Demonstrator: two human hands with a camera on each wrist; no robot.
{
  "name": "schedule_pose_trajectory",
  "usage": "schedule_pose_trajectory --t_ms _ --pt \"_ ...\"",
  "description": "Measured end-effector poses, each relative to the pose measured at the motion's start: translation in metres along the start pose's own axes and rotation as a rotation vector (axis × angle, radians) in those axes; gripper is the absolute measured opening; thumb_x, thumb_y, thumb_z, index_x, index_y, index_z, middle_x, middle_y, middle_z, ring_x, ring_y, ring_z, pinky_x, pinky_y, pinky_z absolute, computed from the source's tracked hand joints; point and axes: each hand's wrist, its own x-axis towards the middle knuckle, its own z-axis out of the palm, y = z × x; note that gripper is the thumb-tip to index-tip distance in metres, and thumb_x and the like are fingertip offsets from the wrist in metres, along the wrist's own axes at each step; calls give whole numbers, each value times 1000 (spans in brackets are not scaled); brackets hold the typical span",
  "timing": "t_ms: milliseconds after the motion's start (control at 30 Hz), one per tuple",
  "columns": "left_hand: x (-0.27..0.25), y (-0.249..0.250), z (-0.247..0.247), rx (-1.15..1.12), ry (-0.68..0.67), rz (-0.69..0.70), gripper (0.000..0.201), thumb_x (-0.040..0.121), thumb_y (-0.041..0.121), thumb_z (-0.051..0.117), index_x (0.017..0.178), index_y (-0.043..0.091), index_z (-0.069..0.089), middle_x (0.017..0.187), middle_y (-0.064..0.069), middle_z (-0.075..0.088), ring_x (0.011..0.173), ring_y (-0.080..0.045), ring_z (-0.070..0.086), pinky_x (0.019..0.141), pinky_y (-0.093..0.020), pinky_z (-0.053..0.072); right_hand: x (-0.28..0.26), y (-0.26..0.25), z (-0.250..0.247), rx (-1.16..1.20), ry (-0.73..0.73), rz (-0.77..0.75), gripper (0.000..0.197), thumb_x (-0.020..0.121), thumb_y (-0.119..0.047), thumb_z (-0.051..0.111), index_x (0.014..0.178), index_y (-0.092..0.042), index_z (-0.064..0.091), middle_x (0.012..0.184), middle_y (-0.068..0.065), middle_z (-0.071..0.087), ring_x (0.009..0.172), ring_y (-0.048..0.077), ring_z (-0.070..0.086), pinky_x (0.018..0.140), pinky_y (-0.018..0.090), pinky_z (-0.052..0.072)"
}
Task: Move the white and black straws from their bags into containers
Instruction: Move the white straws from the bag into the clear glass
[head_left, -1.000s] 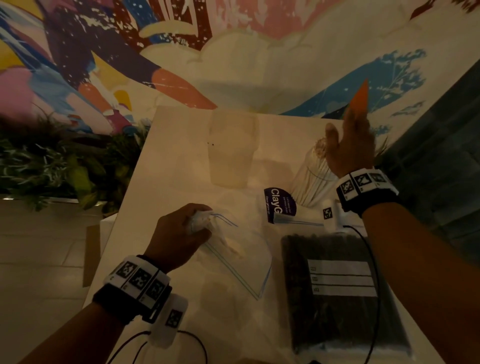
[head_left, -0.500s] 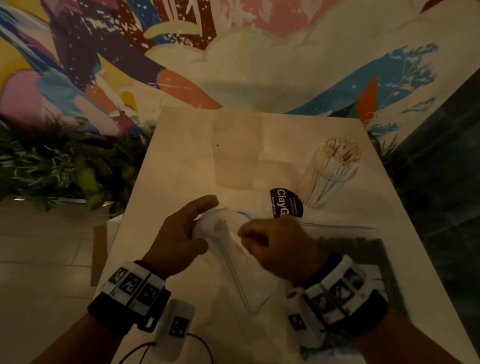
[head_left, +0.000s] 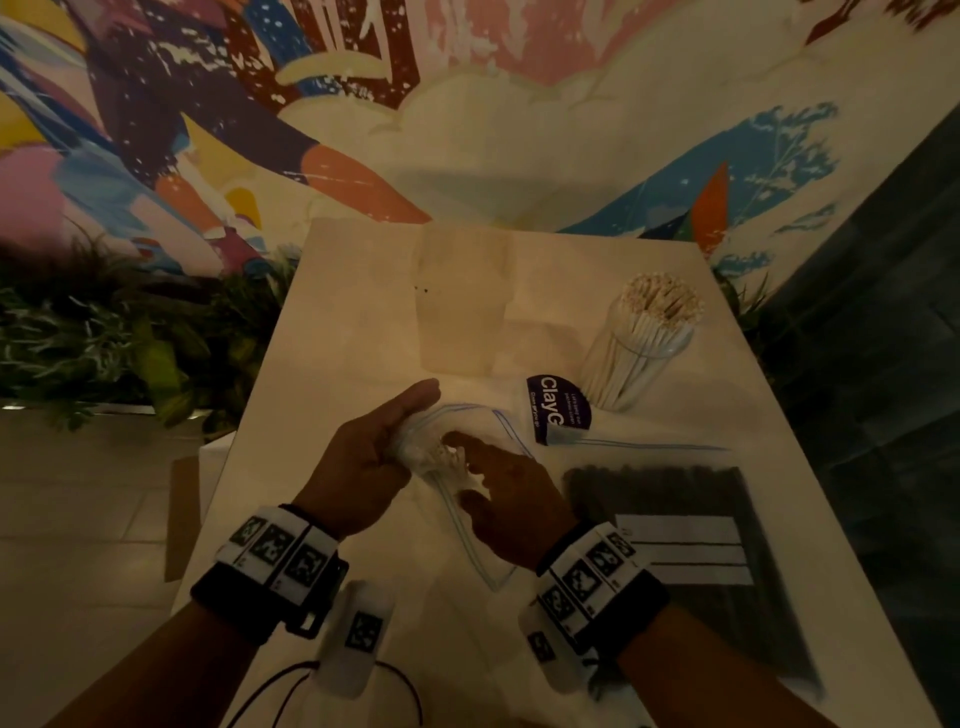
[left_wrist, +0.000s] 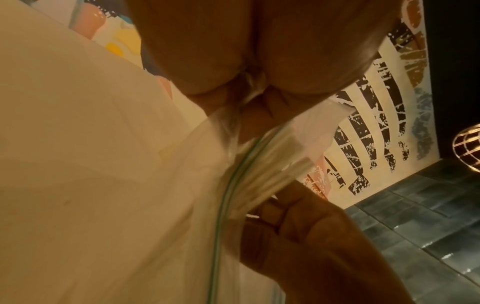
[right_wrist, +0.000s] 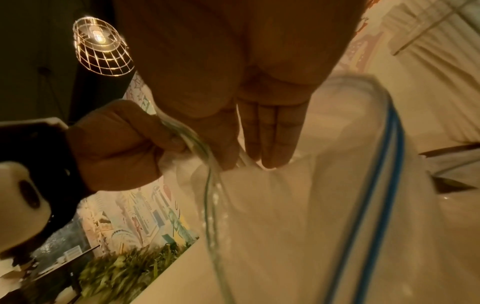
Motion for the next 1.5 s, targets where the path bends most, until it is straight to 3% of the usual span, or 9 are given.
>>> schedule_pose_trajectory --t_ms 167,300,400,600,867,1000,1167,1267,1500 --pt "-1 3 8 -25 46 1 67 70 6 67 126 37 48 125 26 56 121 -6 53 100 -26 45 1 3 7 39 88 -56 63 89 -25 61 144 -18 32 146 4 43 135 21 37 113 25 19" --pt "4 8 10 69 96 -3 65 70 10 76 122 37 48 120 19 58 109 7 56 90 -17 47 5 1 13 86 212 -155 62 83 -33 69 134 -4 47 133 5 53 124 22 46 112 19 28" --pt "6 14 12 25 122 -62 63 68 1 79 120 26 53 118 11 60 96 7 62 79 -14 51 8 -2 12 163 196 -76 59 85 -50 59 128 -10 50 119 4 60 107 21 57 94 36 49" --pt "2 17 16 -53 111 -84 23 77 -5 69 85 17 68 75 7 72 70 -7 68 66 -21 55 9 -3 8 281 305 -40 17 86 -24 63 89 -19 47 70 -13 50 58 3 48 55 20 45" --pt "-2 18 17 -315 112 -252 20 90 -3 49 101 -3 66 97 -29 66 88 -34 66 77 -39 57 13 -2 6 398 494 -15 13 90 -27 52 85 -16 55 72 2 61 64 20 59 61 44 51" --pt "-2 19 14 -327 174 -268 19 91 1 50 97 1 68 87 -19 69 81 -27 68 71 -39 59 15 -1 2 455 573 3 32 84 -3 53 70 -31 49 70 -4 63 67 16 61 64 35 53" --pt "-3 18 13 -256 174 -225 18 92 5 51 95 6 69 82 -15 68 76 -22 66 63 -30 57 13 12 12 411 246 245 35 84 -4 55 64 -32 53 70 -13 58 72 9 58 71 29 48" --pt "-5 17 9 -227 83 -187 27 87 14 62 114 13 63 98 -6 72 89 -19 67 67 -27 56 9 7 6 566 365 238 39 84 2 56 63 -31 55 76 -11 66 81 10 65 80 28 54" --pt "-7 5 9 19 -254 -278 82 72 -7 72 123 49 41 117 9 60 105 -8 60 77 -29 56 -4 23 19 468 55 395 32 96 -18 51 128 -12 49 129 8 53 120 20 49 108 40 38"
